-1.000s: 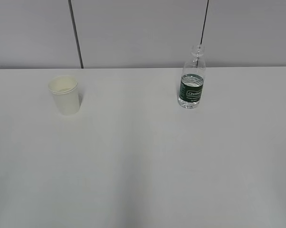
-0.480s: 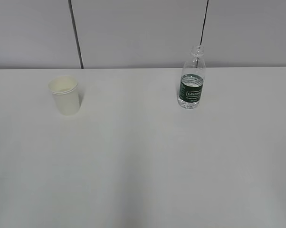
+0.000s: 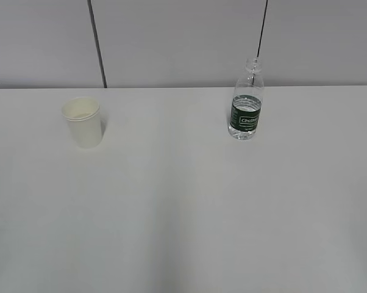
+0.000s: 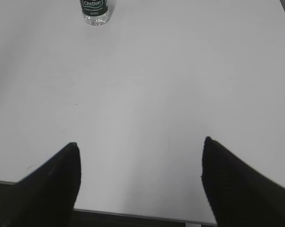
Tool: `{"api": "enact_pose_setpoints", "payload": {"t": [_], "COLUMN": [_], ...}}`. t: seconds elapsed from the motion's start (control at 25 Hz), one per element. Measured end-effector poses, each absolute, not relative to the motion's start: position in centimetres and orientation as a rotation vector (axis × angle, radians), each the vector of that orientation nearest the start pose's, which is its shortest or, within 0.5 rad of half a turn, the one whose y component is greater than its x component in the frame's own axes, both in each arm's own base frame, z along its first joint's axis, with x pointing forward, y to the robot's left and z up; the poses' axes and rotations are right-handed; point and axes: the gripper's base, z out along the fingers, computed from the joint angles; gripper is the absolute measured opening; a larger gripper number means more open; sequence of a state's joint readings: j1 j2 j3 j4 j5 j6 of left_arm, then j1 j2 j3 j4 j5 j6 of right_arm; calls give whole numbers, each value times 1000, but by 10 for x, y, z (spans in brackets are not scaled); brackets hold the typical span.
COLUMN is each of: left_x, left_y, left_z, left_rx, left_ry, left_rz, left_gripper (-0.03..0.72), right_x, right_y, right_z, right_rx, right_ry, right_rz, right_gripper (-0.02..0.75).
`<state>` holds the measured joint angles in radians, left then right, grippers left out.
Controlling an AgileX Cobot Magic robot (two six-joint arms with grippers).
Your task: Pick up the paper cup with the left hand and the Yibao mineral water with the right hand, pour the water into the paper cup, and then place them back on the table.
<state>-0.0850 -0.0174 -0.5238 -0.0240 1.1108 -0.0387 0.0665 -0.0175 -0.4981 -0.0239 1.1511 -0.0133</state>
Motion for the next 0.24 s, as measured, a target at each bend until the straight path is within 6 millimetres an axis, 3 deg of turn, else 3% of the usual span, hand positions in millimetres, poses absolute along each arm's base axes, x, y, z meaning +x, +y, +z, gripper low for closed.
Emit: {"api": "enact_pose_setpoints", "payload": {"t": [0.24], "left_x": [-13], "left_y": [-1], "left_z": [280], "left_rx": [50], "left_ry": [2054], "left_rz": [-106], "left_gripper": [395], "right_x": [-11], "right_y": [-3], "right_z": [270], "right_rx": [-82], "right_ry": [2115], "right_rz": [3], "right_gripper": [585]}}
